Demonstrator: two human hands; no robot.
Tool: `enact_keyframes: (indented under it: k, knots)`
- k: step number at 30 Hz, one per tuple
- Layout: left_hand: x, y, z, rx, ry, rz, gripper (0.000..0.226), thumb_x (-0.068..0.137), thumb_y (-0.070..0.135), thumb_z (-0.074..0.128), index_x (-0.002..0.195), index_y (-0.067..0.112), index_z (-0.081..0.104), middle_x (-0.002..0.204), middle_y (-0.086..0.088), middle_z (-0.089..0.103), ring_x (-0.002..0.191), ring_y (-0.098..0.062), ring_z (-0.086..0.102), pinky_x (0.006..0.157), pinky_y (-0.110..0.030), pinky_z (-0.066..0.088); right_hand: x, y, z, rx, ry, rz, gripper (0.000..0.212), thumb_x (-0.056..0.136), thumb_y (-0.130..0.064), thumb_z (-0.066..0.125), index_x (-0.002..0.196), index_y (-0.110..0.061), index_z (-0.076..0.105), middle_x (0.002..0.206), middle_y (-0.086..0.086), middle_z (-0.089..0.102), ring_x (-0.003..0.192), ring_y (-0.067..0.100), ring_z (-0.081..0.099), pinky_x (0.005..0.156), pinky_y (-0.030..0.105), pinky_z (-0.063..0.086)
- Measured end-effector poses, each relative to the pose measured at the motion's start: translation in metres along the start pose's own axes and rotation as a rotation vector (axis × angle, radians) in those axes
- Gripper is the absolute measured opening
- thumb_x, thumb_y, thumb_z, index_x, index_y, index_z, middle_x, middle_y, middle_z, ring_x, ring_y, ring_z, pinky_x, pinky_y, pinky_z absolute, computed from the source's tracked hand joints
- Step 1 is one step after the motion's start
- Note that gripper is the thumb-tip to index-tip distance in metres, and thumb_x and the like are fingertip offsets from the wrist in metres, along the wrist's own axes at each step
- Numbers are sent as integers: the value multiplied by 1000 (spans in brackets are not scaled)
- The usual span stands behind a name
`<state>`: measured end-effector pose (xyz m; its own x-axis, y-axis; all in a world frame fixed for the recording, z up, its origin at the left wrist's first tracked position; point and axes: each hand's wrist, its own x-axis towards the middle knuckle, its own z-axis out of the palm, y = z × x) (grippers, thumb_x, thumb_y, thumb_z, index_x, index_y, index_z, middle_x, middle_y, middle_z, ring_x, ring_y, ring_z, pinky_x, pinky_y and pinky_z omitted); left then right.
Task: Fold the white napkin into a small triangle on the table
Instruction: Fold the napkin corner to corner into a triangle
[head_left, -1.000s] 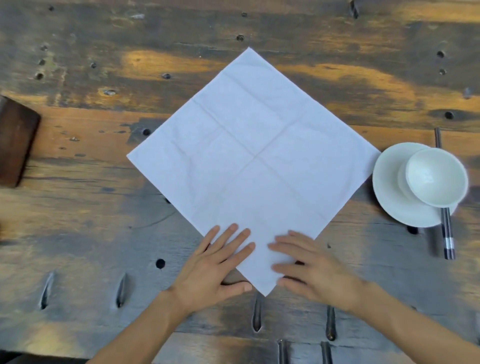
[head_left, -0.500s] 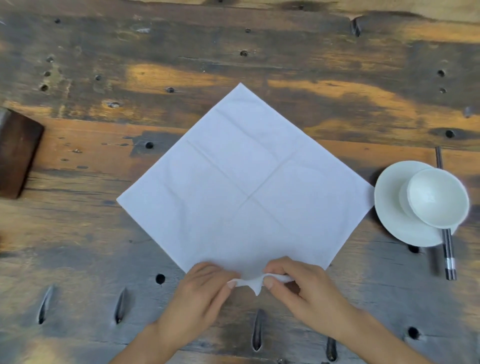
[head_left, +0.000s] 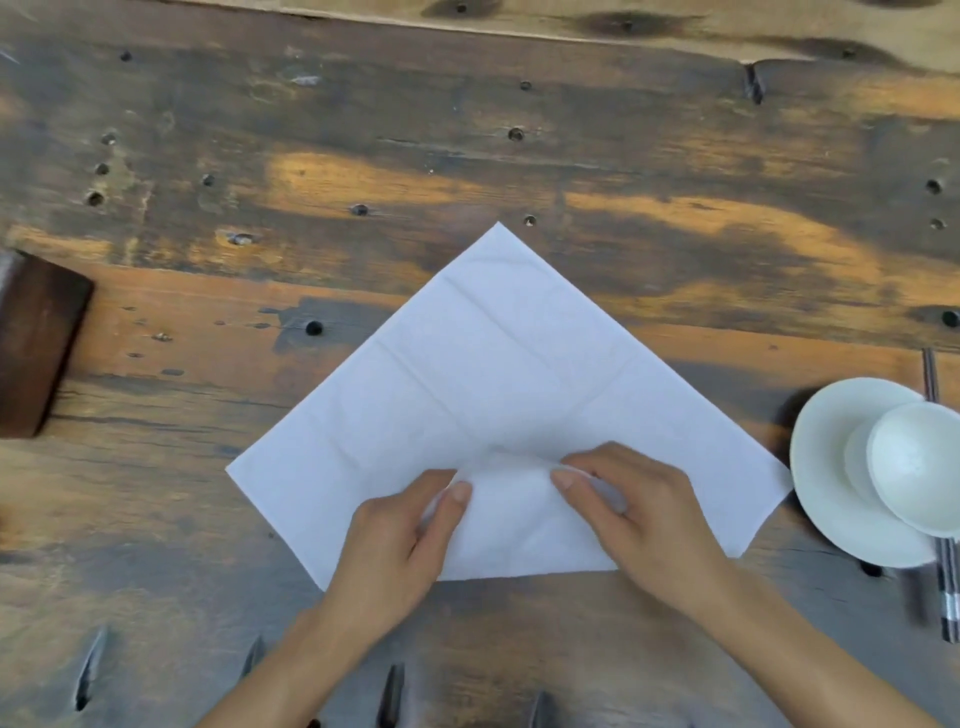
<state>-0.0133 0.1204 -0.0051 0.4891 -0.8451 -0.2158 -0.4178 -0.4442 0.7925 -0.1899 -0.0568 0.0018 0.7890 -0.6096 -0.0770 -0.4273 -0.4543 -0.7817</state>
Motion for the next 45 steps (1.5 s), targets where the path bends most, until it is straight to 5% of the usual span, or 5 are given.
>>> enact_keyframes:
  k: [11, 16, 24, 34, 45]
  knots:
    - [190, -19, -26, 305, -5, -93, 49, 104, 43, 49, 65, 21, 28, 56, 0, 38, 68, -39, 50, 59, -41, 37, 180, 33, 7, -258, -52, 54, 23, 104, -24, 56, 93, -8, 67, 86, 10, 64, 89, 35, 61, 75, 38, 41]
    - [238, -27, -35, 243, -132, -250, 58, 103, 47, 50, 59, 13, 32, 55, -1, 38, 64, -28, 43, 57, -37, 30, 214, 47, 6, -233, -47, 251, 31, 104, -40, 50, 75, -28, 49, 61, -8, 48, 68, 24, 46, 63, 34, 25]
    - [252, -25, -39, 10, -153, -425, 71, 94, 53, 66, 49, 19, 24, 48, 7, 19, 44, -14, 19, 45, -29, 17, 229, 53, 3, -187, -46, 359, 48, 100, -44, 52, 72, -5, 54, 57, 6, 49, 65, 27, 50, 63, 37, 37]
    - [227, -27, -53, 68, -21, -301, 32, 89, 44, 75, 70, 20, 67, 56, 14, 61, 53, -5, 52, 50, -16, 36, 225, 47, 1, -247, -6, 430, 43, 93, -58, 52, 70, -22, 55, 55, -4, 56, 62, 7, 53, 49, 26, 33]
    - [211, -48, -54, 207, 116, -247, 32, 88, 41, 76, 67, 27, 57, 67, 14, 62, 65, -8, 56, 56, -20, 38, 219, 51, 6, -271, 115, 423, 31, 96, -44, 59, 78, -20, 58, 65, -2, 62, 69, 24, 57, 64, 33, 45]
